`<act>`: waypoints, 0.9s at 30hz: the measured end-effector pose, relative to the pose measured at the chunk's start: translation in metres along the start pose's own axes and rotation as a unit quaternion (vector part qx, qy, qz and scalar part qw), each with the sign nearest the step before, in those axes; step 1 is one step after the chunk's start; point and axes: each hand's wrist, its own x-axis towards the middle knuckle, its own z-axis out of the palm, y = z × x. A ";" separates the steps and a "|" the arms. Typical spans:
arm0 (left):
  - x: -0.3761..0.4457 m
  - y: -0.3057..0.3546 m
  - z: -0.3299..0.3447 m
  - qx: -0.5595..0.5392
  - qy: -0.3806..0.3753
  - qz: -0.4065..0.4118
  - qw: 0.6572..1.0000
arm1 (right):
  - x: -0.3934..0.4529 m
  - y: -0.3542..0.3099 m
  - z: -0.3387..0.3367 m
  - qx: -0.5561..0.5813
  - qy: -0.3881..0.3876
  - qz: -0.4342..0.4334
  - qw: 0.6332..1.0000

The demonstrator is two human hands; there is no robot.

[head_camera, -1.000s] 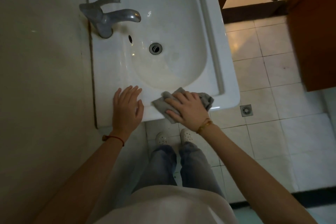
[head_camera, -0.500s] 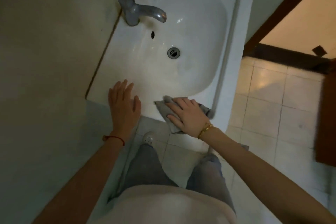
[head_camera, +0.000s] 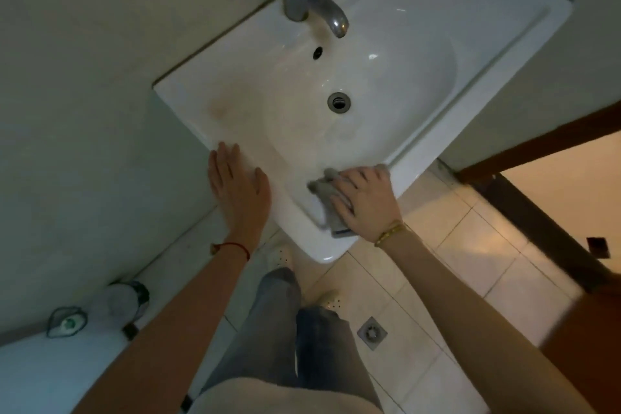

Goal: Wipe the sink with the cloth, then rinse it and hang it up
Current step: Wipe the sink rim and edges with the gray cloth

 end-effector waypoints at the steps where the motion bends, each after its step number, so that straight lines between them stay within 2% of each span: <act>1: -0.002 0.002 0.001 -0.008 0.002 -0.010 1.000 | -0.001 -0.014 0.005 0.002 -0.016 -0.032 0.999; 3: -0.002 0.007 0.002 -0.023 0.008 -0.023 0.999 | -0.005 -0.020 0.009 0.012 -0.041 -0.093 0.995; 6: -0.001 0.014 0.007 -0.044 0.016 -0.048 0.998 | -0.004 0.023 0.000 0.019 -0.046 -0.150 0.987; 7: -0.001 0.017 0.008 -0.046 0.017 -0.058 0.997 | -0.001 0.043 -0.004 0.006 -0.034 -0.143 0.989; 10: -0.002 0.023 0.010 -0.052 0.021 -0.072 0.996 | 0.014 0.087 -0.021 -0.026 -0.001 -0.040 0.999; 13: -0.001 0.026 0.011 -0.063 0.031 -0.080 0.994 | 0.019 0.064 -0.013 -0.040 0.000 -0.006 0.999; 17: -0.001 0.029 0.012 -0.055 0.041 -0.083 0.994 | 0.003 0.023 0.001 0.022 -0.028 -0.127 0.991; 20: -0.003 0.032 0.011 -0.063 0.042 -0.099 0.992 | 0.012 0.062 -0.005 0.036 -0.037 -0.230 0.972; 24: -0.001 0.034 0.013 -0.049 0.046 -0.104 0.992 | 0.045 0.140 -0.020 0.000 -0.040 -0.182 0.983; 27: 0.000 0.037 0.012 -0.043 0.054 -0.119 0.990 | 0.054 0.140 -0.022 -0.012 -0.056 -0.200 0.978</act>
